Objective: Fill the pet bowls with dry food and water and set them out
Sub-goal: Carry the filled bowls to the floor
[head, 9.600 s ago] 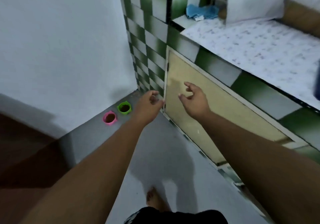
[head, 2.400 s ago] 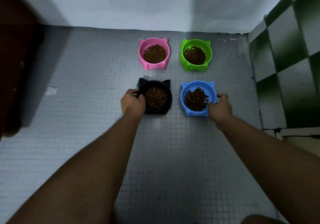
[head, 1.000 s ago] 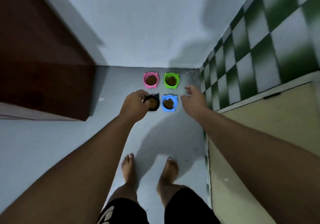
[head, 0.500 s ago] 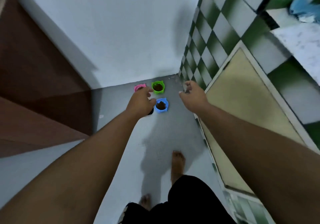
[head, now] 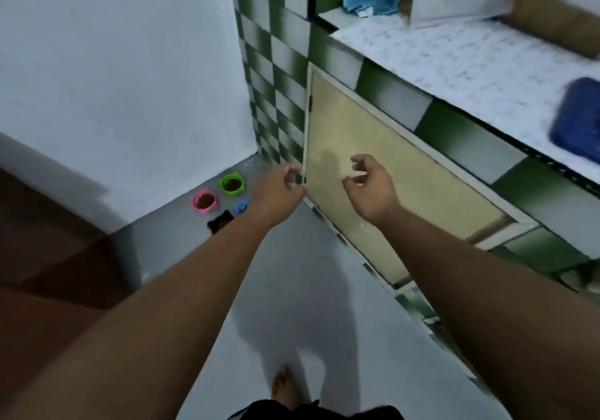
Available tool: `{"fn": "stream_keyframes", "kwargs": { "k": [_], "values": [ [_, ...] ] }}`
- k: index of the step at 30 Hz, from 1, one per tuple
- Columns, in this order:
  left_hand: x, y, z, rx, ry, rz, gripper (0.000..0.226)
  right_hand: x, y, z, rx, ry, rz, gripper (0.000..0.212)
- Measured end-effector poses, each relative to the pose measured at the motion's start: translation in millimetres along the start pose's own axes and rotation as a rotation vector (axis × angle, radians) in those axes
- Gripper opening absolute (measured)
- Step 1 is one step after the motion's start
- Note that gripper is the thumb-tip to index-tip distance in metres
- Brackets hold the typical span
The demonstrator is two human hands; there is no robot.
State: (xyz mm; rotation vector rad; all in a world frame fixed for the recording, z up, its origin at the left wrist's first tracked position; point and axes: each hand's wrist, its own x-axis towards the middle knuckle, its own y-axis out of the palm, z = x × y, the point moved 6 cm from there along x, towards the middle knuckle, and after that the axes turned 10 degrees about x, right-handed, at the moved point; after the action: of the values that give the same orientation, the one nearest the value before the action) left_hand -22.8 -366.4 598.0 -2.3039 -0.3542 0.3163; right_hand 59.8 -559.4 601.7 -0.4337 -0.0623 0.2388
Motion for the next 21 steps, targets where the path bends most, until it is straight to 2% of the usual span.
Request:
{"fn": "stream_keyframes", "kwargs": {
  "k": [6, 15, 21],
  "values": [
    [-31, 67, -120, -0.021, 0.206, 0.089, 0.03, -71, -145, -37, 0.022, 0.054, -0.245, 0.041],
    [-154, 202, -286, -0.016, 0.498, 0.255, 0.027, -243, -360, -105, -0.065, 0.181, -0.561, 0.04],
    [-225, 284, -363, -0.074, 0.552, 0.407, 0.032, -347, -454, -149, -0.044, 0.255, -0.744, 0.039]
  ]
}}
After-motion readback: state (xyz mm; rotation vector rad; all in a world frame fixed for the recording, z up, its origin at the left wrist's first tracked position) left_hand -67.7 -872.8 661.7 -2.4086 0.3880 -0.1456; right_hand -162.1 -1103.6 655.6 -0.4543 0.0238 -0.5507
